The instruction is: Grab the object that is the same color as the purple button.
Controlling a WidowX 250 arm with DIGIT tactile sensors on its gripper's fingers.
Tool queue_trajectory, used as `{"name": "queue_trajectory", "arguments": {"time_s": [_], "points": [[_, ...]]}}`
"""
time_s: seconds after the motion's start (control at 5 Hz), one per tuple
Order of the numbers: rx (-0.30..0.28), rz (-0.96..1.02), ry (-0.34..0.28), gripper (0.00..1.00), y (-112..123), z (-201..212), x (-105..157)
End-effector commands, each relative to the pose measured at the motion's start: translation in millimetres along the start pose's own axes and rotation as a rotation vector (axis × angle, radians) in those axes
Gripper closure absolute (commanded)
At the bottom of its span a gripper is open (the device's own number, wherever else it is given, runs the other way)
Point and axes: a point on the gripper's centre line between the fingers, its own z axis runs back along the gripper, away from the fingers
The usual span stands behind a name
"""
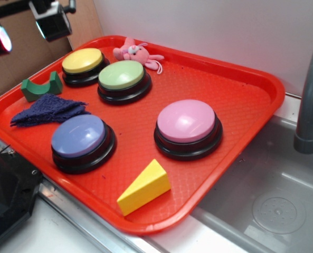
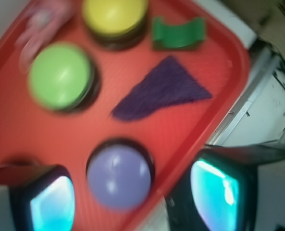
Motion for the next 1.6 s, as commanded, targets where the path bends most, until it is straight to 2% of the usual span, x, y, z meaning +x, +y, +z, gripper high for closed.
{"name": "queue_trajectory", "arguments": {"time_s": [0.0, 0.2, 0.4, 0.6, 1.0, 1.2, 1.4], "points": [[0.019, 0.476, -0.125, 0.00, 10, -53, 21], [0.088, 0.718, -0.146, 0.00, 19, -77, 27], [0.120, 0.827, -0.159, 0.00, 27, -94, 26], [0.184, 0.835, -0.173, 0.00, 32, -115, 31], [0.188, 0.826, -0.184, 0.00, 34, -131, 38], [0.168, 0.820, -0.201, 1.00, 34, -131, 37], [0.144, 0.806, -0.194, 1.00, 33, -128, 38]]}}
